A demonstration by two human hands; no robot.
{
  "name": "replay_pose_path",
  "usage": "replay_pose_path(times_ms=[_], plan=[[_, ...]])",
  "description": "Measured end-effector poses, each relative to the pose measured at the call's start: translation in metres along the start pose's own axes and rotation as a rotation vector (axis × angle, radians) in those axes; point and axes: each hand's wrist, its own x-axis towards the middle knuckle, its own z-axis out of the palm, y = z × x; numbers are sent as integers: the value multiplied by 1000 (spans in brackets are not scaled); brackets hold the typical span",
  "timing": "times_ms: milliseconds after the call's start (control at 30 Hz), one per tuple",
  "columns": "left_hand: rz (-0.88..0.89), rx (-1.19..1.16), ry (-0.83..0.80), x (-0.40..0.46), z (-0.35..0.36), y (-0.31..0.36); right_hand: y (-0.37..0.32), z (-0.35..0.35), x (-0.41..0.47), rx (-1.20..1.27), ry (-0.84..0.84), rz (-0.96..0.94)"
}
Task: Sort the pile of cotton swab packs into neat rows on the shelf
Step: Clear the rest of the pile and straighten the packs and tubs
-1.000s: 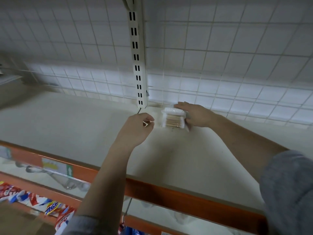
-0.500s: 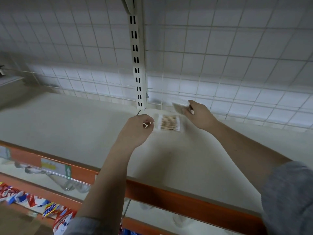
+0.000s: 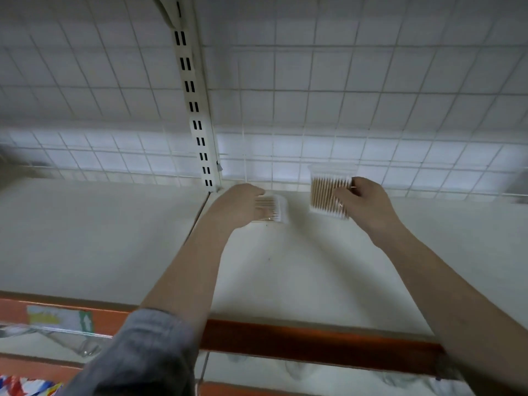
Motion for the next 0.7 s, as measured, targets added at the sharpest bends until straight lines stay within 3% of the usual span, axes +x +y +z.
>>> replay_pose_path(times_ms=[167,300,533,700], plan=[[135,5,-105,12,19,-3,7,-3,-32,154,61,105],[178,29,11,19,23,-6,10,0,-56,195,96,153],[268,208,47,17,20,-5,7,1,-96,187,231,210],[366,39,197,4,14,-1,0,-6,-128,117,305,190]])
